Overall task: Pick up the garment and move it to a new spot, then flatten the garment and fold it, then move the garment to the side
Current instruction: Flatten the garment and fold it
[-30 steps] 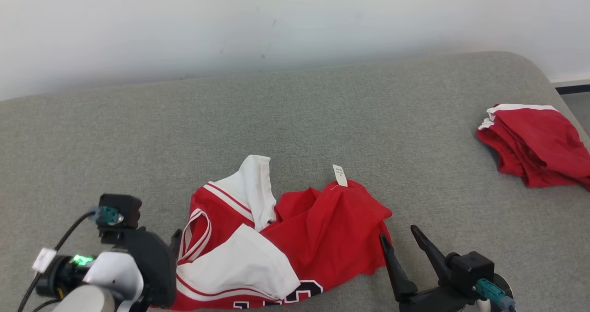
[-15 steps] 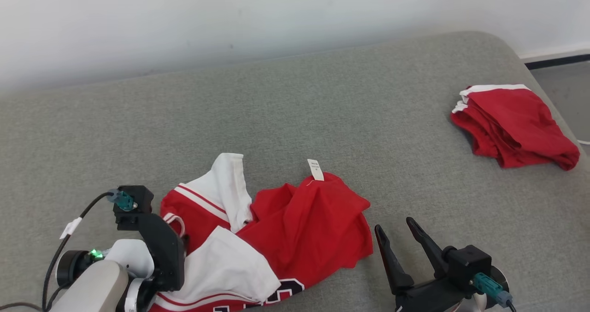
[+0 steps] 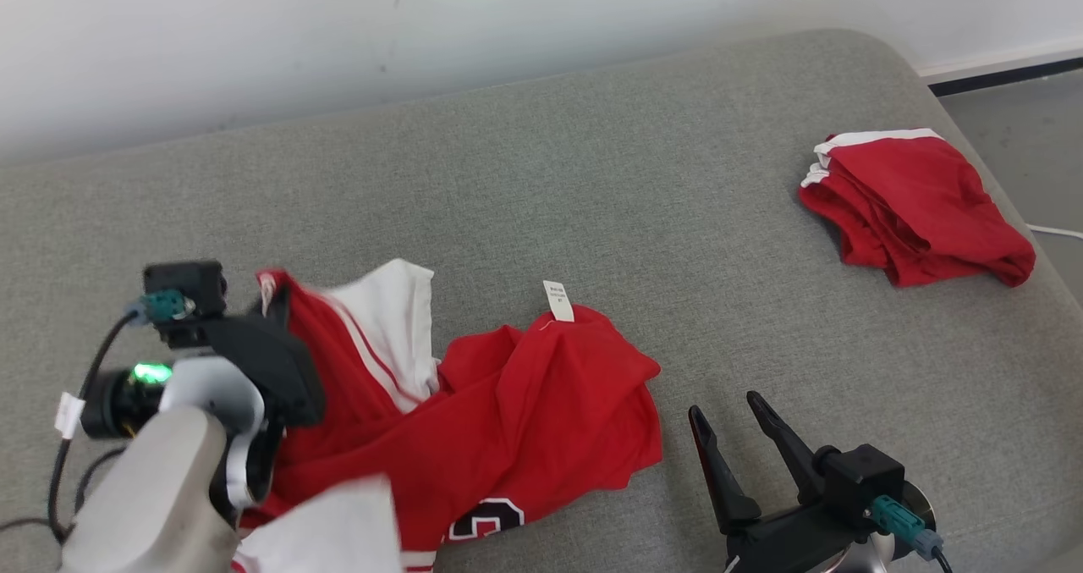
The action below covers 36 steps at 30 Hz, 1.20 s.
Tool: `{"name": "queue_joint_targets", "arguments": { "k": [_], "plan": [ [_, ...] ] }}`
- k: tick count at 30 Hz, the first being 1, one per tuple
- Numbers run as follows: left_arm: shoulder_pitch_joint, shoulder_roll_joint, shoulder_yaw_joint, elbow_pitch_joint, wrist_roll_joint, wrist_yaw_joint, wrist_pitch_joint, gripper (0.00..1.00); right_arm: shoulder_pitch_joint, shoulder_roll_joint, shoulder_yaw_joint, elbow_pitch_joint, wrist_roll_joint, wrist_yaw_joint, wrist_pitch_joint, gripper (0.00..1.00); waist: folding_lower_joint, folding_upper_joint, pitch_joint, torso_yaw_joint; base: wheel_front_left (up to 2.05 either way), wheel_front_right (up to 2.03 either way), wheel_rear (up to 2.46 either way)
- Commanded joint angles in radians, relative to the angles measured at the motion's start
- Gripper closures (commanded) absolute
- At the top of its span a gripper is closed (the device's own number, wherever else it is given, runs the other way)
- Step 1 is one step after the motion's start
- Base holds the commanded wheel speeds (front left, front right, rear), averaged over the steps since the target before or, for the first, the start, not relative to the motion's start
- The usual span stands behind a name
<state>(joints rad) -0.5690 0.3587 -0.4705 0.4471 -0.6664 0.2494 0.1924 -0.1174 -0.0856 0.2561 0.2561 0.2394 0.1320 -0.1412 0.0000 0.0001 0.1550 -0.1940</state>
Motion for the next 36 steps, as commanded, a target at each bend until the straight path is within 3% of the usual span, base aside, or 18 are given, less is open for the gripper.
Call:
{"name": "queue_joint_targets", "arguments": {
  "k": [1, 7, 22, 23, 24, 31, 36],
  "plan": [
    [-0.039, -0.002, 0.011, 0.011, 0.020, -0.016, -0.064, 1.00, -0.005, -0.005, 0.001, -0.003, 0.003, -0.003, -0.003, 0.00, 0.0000, -0.0001, 0.004, -0.003, 0.00, 0.00, 0.00],
    [-0.144, -0.018, 0.023, 0.091, 0.053, -0.044, -0.207, 1.00, -0.012, -0.005, 0.005, -0.009, -0.002, -0.003, 0.001, 0.00, 0.0000, -0.0001, 0.020, -0.014, 0.00, 0.00, 0.00],
    [-0.302, 0.038, 0.049, 0.302, 0.099, -0.041, -0.344, 1.00, -0.042, -0.009, 0.023, -0.007, 0.003, -0.003, -0.002, 0.00, 0.0000, -0.0001, 0.070, -0.066, 0.00, 0.00, 0.00],
    [-0.300, 0.034, 0.049, 0.318, 0.099, -0.041, -0.352, 0.62, -0.041, -0.009, 0.021, -0.006, 0.003, -0.003, -0.003, 0.00, 0.0000, -0.0001, 0.071, -0.065, 0.00, 0.00, 0.00],
    [-0.297, 0.023, 0.049, 0.331, 0.088, -0.049, -0.355, 0.00, -0.040, -0.009, 0.017, -0.005, 0.001, -0.003, -0.005, 0.00, 0.0000, -0.0001, 0.072, -0.062, 0.00, 0.00, 0.00],
    [-0.232, -0.043, 0.047, 0.383, 0.059, -0.088, -0.415, 0.00, -0.023, -0.004, -0.006, 0.000, -0.006, -0.003, -0.008, 0.00, 0.0000, -0.0001, 0.055, 0.001, 0.00, 0.00, 0.00],
    [-0.144, -0.088, 0.097, 0.288, 0.048, -0.085, -0.456, 0.00, -0.017, -0.001, -0.019, -0.003, -0.010, -0.003, -0.007, 0.00, 0.0000, -0.0001, 0.026, 0.057, 0.00, 0.00, 0.00]
  ]
}}
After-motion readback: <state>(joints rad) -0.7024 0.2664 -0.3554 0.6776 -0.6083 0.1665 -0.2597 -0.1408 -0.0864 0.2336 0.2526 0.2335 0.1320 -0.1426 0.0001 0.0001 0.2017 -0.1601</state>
